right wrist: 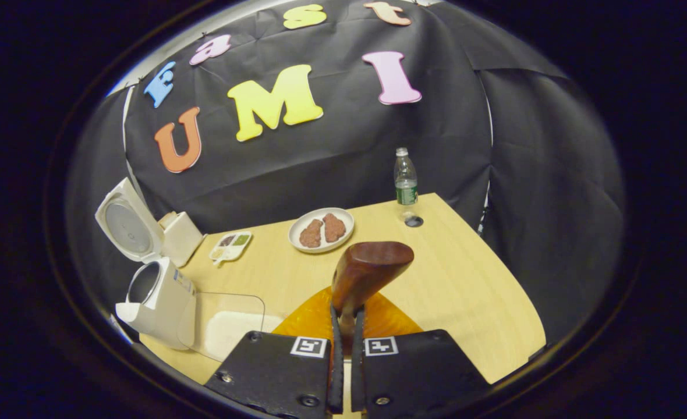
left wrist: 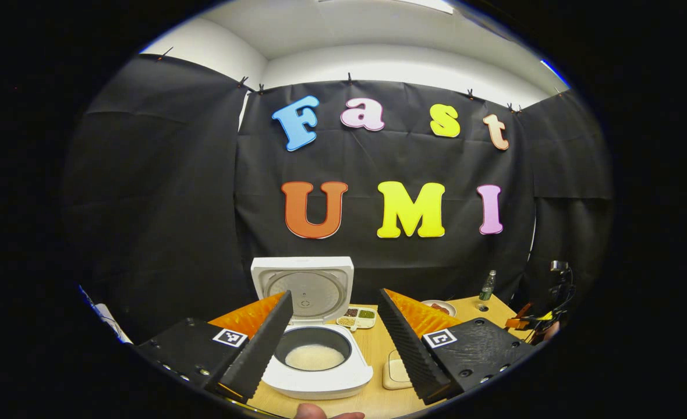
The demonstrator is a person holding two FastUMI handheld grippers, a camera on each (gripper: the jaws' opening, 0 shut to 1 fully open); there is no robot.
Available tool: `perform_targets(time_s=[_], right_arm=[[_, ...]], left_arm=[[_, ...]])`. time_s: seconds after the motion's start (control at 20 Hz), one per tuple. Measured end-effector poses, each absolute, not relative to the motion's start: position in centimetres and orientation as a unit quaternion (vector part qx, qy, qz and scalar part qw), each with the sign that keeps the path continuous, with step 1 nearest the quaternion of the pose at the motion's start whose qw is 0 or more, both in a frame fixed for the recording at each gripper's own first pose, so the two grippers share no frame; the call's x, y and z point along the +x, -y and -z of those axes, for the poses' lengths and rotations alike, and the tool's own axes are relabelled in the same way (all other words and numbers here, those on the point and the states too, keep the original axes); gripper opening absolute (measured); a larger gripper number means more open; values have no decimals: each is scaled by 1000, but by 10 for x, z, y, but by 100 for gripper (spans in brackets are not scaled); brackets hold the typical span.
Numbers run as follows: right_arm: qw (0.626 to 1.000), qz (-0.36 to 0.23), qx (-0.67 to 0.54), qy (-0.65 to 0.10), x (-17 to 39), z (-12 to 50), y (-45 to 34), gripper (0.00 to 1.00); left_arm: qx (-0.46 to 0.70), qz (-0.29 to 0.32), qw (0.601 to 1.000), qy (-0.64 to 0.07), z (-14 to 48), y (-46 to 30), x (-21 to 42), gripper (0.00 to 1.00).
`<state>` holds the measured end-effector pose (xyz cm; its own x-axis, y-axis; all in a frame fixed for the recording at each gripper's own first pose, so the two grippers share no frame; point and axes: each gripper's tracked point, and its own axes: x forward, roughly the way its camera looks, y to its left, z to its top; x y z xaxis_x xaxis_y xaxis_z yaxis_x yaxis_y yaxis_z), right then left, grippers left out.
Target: Close the left gripper, press the button to open the rice cooker; take a wooden spoon from the chopstick holder with the right hand, scoop a spoonful of rice and pour it into the rice cooker, then put the wooden spoon back into the chopstick holder.
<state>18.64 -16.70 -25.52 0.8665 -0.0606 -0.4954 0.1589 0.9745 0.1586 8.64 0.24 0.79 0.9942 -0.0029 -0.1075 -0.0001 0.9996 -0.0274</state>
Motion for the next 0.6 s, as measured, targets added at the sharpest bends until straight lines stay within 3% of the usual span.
perform_targets(time_s=[0.45, 0.6], right_arm=[[952, 51, 120, -276, 206, 300, 169, 13], [953, 43, 123, -275, 208, 301, 166, 19]], left_arm=[[-2, -21, 996, -83, -3, -1, 89, 94], [-1, -19, 996, -83, -4, 3, 91, 94]])
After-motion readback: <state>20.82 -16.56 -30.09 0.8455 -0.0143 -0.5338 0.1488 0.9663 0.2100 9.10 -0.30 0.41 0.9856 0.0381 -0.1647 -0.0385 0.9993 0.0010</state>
